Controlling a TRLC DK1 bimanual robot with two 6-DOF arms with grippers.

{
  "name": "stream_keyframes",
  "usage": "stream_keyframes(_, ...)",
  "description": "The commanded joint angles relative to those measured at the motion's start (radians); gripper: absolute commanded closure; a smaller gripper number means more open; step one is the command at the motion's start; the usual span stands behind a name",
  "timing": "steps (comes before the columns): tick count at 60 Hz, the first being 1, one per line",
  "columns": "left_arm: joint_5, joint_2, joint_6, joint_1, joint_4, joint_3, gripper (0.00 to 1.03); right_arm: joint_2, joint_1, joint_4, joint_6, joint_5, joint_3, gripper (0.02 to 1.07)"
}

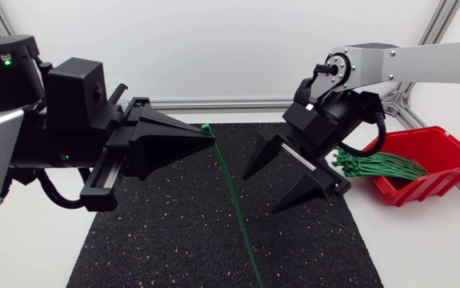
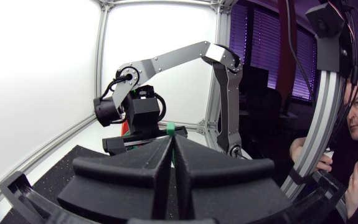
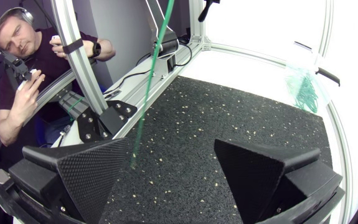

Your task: Take a green cable tie from the red box, thread the tail through the head to close it, then place it in the transparent bin on the left.

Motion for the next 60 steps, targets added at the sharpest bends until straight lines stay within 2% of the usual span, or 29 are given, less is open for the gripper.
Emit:
stream_keyframes(1,0.000,0.022,-0.029,0.004,-0.032,0.025,1.00,0.017,-0.018,0.046,0.068,0.014,-0.019,0.05)
stream_keyframes(14,0.000,0.121,-0.032,-0.005,-0.192,0.089,1.00,-0.046,-0.024,0.313,0.342,0.057,-0.102,0.05)
stream_keyframes(32,-0.009,0.207,-0.012,-0.008,-0.394,0.174,1.00,-0.158,-0.018,0.487,0.621,0.080,-0.196,0.09)
stream_keyframes(41,-0.028,0.240,0.084,0.000,-0.521,0.218,1.00,-0.180,-0.021,0.500,0.726,0.057,-0.214,0.12)
stream_keyframes(46,-0.048,0.240,0.104,0.000,-0.521,0.218,1.00,-0.181,-0.013,0.493,0.781,0.024,-0.214,0.13)
stream_keyframes(54,-0.051,0.242,0.123,-0.003,-0.518,0.211,1.00,-0.183,0.010,0.474,0.861,-0.061,-0.216,0.25)
stream_keyframes(60,-0.049,0.234,0.134,-0.008,-0.500,0.186,1.00,-0.186,0.047,0.461,0.875,-0.086,-0.231,0.25)
